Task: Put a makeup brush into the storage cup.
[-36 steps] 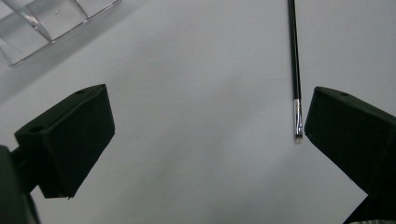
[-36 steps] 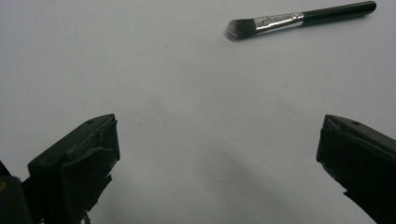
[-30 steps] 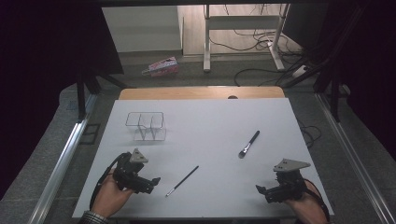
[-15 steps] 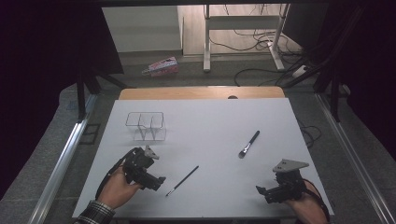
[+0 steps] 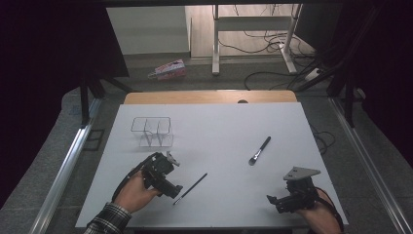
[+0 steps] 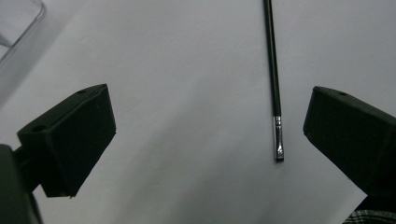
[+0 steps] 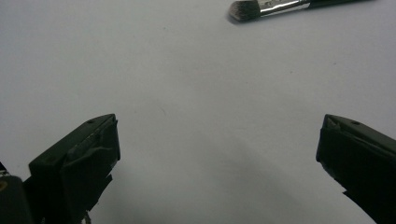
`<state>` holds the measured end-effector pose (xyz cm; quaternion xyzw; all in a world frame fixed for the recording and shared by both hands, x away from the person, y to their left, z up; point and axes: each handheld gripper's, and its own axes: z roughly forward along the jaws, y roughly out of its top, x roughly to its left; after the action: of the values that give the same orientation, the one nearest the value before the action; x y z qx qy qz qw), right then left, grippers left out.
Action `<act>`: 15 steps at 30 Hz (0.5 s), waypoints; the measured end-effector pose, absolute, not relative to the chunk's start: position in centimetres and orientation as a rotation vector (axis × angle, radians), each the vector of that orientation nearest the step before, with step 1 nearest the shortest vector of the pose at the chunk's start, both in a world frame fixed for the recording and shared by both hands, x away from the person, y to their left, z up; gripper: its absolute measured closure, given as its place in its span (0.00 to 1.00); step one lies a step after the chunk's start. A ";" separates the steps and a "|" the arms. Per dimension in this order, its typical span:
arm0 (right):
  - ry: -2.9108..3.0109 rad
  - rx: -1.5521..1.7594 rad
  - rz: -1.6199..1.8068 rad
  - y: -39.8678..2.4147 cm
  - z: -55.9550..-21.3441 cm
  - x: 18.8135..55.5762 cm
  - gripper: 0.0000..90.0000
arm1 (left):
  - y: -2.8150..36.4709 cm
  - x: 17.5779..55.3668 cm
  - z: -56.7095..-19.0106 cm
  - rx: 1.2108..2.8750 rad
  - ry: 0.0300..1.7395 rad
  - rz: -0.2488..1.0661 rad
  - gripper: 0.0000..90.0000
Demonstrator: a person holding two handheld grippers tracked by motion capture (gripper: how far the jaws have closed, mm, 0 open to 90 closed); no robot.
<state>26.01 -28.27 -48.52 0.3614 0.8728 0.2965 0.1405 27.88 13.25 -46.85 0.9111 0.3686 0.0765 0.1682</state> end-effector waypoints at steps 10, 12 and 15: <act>2.526 1.049 0.850 -28.3 -48.5 26.0 0.00 | 11.5 28.4 -46.9 2.618 1.031 0.198 0.03; 2.528 1.051 0.848 -28.3 -48.6 26.0 0.00 | 11.1 28.5 -46.8 2.621 1.029 0.197 0.03; 2.529 1.054 0.846 -28.3 -48.6 26.0 0.00 | 10.8 28.7 -46.6 2.619 1.028 0.185 0.03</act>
<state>26.03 -28.28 -48.57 0.3642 0.8737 0.2922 0.1368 28.67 10.80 -46.59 0.9169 0.3598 0.0646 0.1604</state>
